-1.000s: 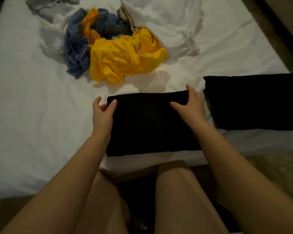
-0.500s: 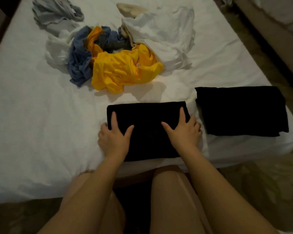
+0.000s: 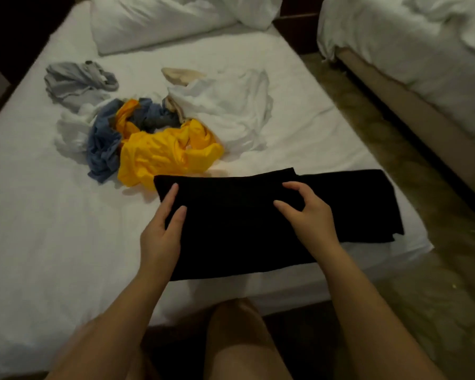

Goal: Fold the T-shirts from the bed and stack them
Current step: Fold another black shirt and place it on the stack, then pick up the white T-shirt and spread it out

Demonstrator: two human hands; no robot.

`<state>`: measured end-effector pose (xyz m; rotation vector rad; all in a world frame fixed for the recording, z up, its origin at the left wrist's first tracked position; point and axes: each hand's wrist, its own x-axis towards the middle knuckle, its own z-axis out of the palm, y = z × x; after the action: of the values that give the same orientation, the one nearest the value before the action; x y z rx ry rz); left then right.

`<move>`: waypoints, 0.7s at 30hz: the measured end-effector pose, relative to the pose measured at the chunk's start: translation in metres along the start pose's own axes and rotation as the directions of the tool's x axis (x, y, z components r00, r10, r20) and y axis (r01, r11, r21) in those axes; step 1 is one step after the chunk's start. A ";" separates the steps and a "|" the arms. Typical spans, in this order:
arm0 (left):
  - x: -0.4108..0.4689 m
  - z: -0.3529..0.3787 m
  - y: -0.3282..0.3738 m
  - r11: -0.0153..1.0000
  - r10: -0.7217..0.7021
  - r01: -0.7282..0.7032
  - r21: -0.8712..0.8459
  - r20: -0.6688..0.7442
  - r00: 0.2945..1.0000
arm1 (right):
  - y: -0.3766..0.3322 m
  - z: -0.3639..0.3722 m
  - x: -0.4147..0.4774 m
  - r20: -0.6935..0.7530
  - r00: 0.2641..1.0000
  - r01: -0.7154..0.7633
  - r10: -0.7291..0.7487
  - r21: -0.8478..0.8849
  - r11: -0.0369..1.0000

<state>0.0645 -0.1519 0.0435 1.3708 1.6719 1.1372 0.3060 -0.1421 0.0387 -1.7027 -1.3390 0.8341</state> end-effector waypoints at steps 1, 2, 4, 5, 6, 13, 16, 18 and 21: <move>0.004 0.014 0.010 0.999 0.037 -0.037 0.004 0.030 0.999 | 0.005 -0.016 0.005 -0.030 1.000 -0.004 0.004 0.001 1.000; 0.008 0.030 0.020 0.997 0.071 -0.072 0.015 0.066 0.995 | 0.012 -0.033 0.010 -0.056 0.998 -0.010 0.009 -0.012 1.000; 0.015 0.067 0.037 0.992 0.116 -0.121 0.036 0.127 0.985 | 0.026 -0.068 0.020 -0.094 0.995 -0.025 0.020 -0.054 0.998; 0.017 0.085 0.044 0.991 0.126 -0.133 0.034 0.153 0.980 | 0.034 -0.084 0.025 -0.110 0.994 -0.034 0.026 -0.075 0.997; 0.018 0.103 0.050 0.990 0.128 -0.135 0.028 0.176 0.976 | 0.041 -0.099 0.031 -0.129 0.991 -0.042 0.030 -0.094 0.995; 0.021 0.196 0.063 0.999 0.012 -0.003 -0.038 0.241 0.970 | 0.083 -0.160 0.082 -0.128 0.987 -0.116 0.098 -0.144 0.983; 0.020 0.209 0.048 0.996 -0.078 0.086 -0.016 0.281 0.956 | 0.108 -0.158 0.098 -0.039 0.987 -0.161 0.157 -0.147 0.976; 0.016 0.211 0.035 0.996 -0.086 0.078 0.038 0.299 0.950 | 0.129 -0.148 0.101 0.001 0.981 -0.190 0.192 -0.130 0.973; 0.011 0.214 0.024 0.989 -0.051 0.002 0.148 0.322 0.945 | 0.147 -0.137 0.094 -0.009 0.977 -0.210 0.211 -0.120 0.970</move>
<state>0.2645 -0.0965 -0.0159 1.5288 1.5488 0.7342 0.5117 -0.0944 -0.0294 -1.9642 -1.2467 0.8912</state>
